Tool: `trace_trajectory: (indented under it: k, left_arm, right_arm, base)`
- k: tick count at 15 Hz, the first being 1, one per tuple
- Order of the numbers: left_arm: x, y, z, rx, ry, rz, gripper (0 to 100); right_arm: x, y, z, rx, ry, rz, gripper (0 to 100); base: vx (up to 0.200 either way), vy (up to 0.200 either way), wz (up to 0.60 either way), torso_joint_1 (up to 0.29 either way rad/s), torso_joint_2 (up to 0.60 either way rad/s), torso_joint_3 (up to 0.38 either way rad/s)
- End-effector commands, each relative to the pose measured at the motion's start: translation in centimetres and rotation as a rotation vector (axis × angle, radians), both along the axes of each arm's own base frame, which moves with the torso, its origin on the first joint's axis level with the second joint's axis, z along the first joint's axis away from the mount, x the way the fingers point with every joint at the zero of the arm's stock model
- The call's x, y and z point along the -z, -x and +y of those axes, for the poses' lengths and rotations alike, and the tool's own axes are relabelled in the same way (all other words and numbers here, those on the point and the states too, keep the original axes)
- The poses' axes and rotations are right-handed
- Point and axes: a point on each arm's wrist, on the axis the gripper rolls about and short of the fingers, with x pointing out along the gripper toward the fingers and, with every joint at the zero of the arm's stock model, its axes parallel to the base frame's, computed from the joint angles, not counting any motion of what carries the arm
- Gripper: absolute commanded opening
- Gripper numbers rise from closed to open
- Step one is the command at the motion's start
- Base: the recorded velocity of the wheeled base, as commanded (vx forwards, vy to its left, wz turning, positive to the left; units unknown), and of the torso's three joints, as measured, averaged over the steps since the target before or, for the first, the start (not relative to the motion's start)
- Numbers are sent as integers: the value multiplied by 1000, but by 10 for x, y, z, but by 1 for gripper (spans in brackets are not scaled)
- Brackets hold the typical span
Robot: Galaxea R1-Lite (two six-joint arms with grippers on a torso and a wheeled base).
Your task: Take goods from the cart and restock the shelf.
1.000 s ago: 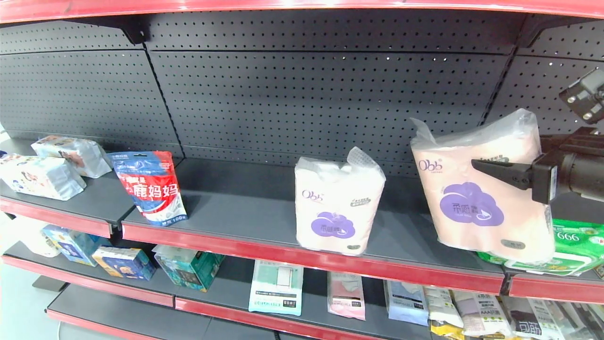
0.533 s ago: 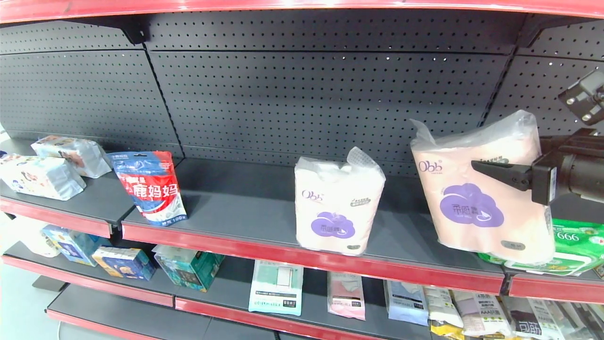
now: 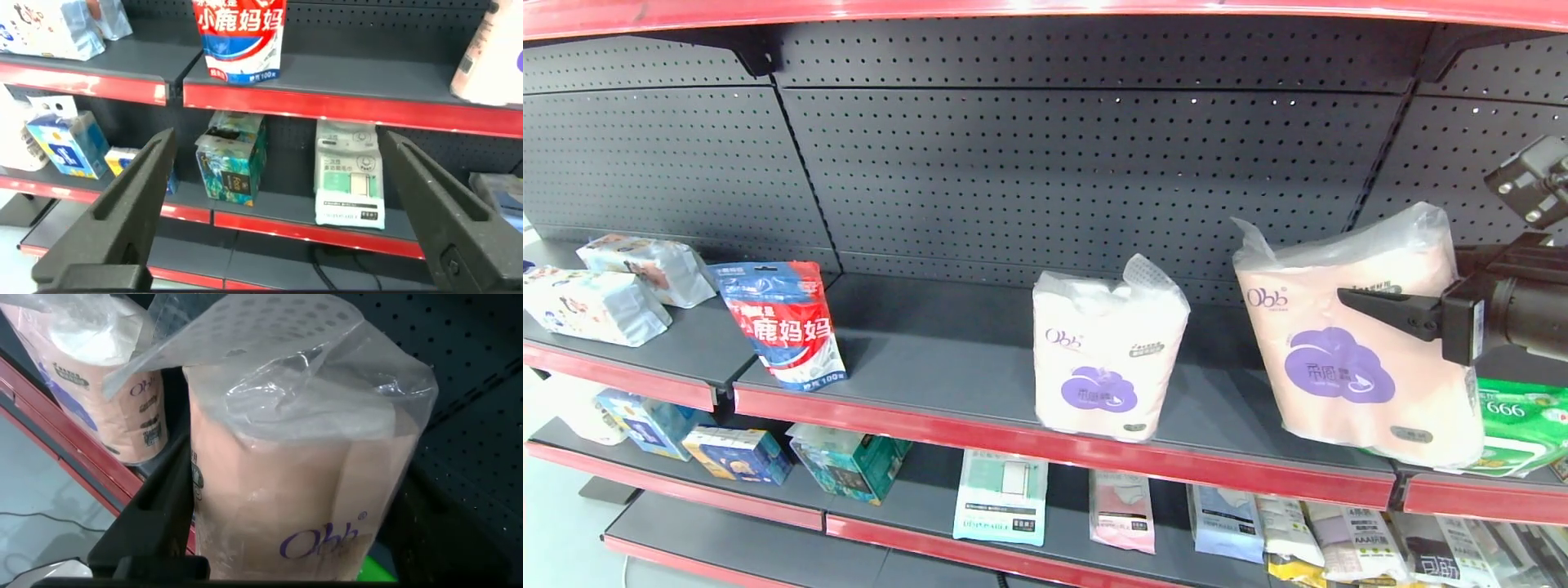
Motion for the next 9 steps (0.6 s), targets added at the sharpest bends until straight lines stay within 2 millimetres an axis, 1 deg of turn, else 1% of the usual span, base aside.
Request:
trace_trajectory:
  k: [1, 7, 9]
  left_arm:
    - [1, 0, 0, -1, 0, -2, 100]
    - [1, 0, 0, -1, 0, -1, 100]
    - [1, 0, 0, -1, 0, -1, 100]
  right_arm:
    - [-1, 0, 0, -1, 0, -3, 0]
    - [0, -6, 1, -1, 0, 7, 0]
    - [1, -16, 3, -3, -1, 5, 0]
  base:
    - [0, 0, 0, 0, 0, 0]
    - [0, 0, 0, 0, 0, 0]
    - [0, 0, 0, 0, 0, 0]
